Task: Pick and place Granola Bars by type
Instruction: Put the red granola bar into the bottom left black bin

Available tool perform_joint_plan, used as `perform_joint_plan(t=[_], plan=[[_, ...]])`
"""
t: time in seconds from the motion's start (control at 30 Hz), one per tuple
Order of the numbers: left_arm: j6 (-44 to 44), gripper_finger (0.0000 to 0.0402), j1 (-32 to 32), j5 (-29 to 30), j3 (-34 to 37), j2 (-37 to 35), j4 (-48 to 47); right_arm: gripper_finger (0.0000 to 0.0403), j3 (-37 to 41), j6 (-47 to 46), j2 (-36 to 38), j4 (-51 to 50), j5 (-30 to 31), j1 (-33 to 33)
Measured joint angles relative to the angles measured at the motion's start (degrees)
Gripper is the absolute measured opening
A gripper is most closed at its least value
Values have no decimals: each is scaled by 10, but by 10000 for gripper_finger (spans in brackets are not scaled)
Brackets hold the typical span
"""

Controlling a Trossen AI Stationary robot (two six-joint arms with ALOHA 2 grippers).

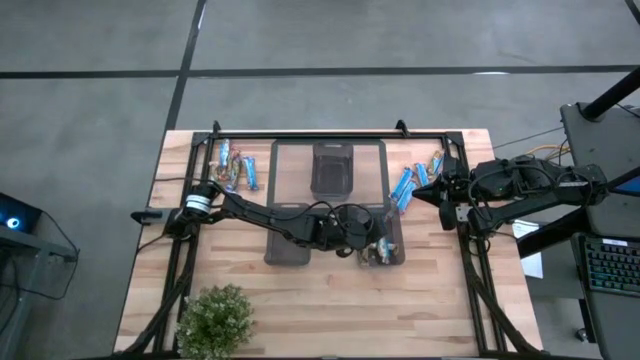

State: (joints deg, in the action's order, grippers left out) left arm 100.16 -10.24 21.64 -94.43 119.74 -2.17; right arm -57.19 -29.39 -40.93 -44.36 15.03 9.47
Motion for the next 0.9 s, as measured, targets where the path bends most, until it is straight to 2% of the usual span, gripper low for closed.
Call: perform_joint_plan(t=[0.13,0.37,0.7,0.9], plan=[[-1,105,0,-1,0,0,0,12,0,0,0,0,0,0],[-1,10,0,-1,0,-1,1,12,0,0,0,0,0,0],[-62,0,4,-2,-4,-9,13,12,0,0,0,0,1,0],[-122,0,13,-13,0,-48,11,12,0,0,-1,0,1,0]])
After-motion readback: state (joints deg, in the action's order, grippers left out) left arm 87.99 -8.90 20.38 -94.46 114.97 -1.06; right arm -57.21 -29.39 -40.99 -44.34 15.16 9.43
